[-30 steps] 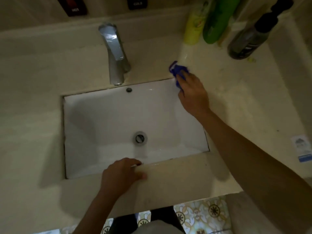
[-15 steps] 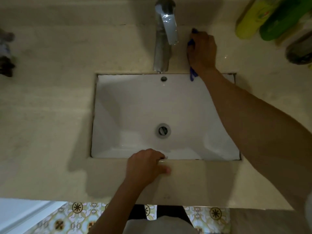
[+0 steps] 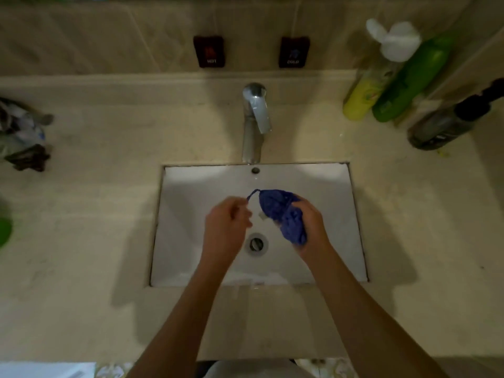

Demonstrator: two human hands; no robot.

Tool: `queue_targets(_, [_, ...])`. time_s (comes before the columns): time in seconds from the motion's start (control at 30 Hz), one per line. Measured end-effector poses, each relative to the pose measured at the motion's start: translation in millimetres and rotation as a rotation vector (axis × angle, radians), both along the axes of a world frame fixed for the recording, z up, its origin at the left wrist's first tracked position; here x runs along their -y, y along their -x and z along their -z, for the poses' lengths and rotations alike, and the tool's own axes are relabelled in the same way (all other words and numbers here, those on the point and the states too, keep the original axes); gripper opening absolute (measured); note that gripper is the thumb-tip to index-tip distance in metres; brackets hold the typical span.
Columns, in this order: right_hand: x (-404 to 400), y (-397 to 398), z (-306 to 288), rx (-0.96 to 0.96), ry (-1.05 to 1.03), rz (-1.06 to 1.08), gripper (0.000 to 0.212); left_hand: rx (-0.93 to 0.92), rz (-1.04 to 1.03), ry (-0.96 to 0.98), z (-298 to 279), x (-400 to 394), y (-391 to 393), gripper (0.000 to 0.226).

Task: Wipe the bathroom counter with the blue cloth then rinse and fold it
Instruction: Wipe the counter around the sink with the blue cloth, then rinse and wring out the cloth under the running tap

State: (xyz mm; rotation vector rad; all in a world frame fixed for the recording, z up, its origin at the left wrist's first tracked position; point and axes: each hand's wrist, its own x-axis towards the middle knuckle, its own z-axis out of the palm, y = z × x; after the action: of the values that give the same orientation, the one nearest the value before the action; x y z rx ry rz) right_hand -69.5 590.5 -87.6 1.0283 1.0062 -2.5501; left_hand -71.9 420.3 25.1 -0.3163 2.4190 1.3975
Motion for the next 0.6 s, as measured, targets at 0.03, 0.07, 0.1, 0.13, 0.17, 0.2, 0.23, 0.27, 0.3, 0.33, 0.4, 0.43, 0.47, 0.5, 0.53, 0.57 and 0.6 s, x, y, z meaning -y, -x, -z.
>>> queue_targets(0.03, [2.2,-2.9,5.5,0.02,0.086,0.003,0.042,-0.007,-0.042,-0.13,-20.5,-7.4,19.2,0.022])
queue_targets(0.07, [7.3,-4.1,7.7,0.046,0.097,0.031,0.04,0.013,-0.056,-0.267,-37.5,-14.5,37.3,0.025])
queue_targets(0.1, [12.3,-4.1,9.8,0.038,0.107,0.059,0.029,0.038,-0.053,-0.385,-50.8,-21.7,54.7,0.026])
queue_targets(0.13, [15.8,-2.6,15.6,0.043,0.082,0.043,0.02,0.065,-0.033,-0.446,-60.4,-29.0,70.7,0.026])
queue_targets(0.17, [19.9,-0.6,24.7,0.023,0.076,0.017,0.02,0.095,-0.012,-0.46,-66.8,-35.3,84.5,0.026])
queue_targets(0.2, [25.3,1.4,29.0,0.013,0.05,-0.012,0.026,0.121,-0.005,-0.461,-71.8,-39.6,95.2,0.025])
queue_targets(0.23, [30.4,3.9,29.7,0.031,0.037,-0.027,0.029,0.147,-0.016,-0.47,-75.5,-43.4,103.1,0.026])
queue_targets(0.27, [36.1,6.6,17.9,0.034,0.046,-0.041,0.024,0.18,-0.045,-0.499,-78.9,-45.4,107.8,0.029])
queue_targets(0.3, [41.1,7.5,10.3,0.042,0.064,-0.011,0.021,0.2,-0.061,-0.525,-82.0,-46.5,110.7,0.033])
queue_targets(0.33, [42.9,8.1,10.4,0.06,0.062,0.014,0.027,0.218,-0.048,-0.528,-86.1,-47.1,112.2,0.035])
queue_targets(0.4, [49.7,12.3,8.1,0.103,0.096,0.057,0.033,0.228,-0.007,-0.532,-91.9,-46.0,115.8,0.034])
queue_targets(0.43, [52.5,14.6,8.9,0.128,0.109,0.089,0.034,0.239,-0.025,-0.591,-97.4,-45.0,117.8,0.035])
queue_targets(0.47, [54.8,18.2,7.7,0.163,0.114,0.117,0.037,0.26,-0.069,-0.667,-103.9,-43.7,120.2,0.036])
queue_targets(0.5, [57.1,21.1,8.7,0.174,0.114,0.097,0.041,0.275,-0.09,-0.726,-108.7,-43.9,123.9,0.035])
queue_targets(0.53, [60.9,24.8,6.6,0.174,0.128,0.08,0.044,0.285,-0.093,-0.746,-111.1,-43.7,128.7,0.034])
queue_targets(0.57, [62.6,28.0,6.3,0.157,0.147,0.072,0.044,0.282,-0.079,-0.726,-113.1,-42.0,131.6,0.036])
queue_targets(0.6, [64.6,29.2,9.4,0.17,0.156,0.054,0.041,0.265,-0.05,-0.683,-111.9,-37.1,132.9,0.036])
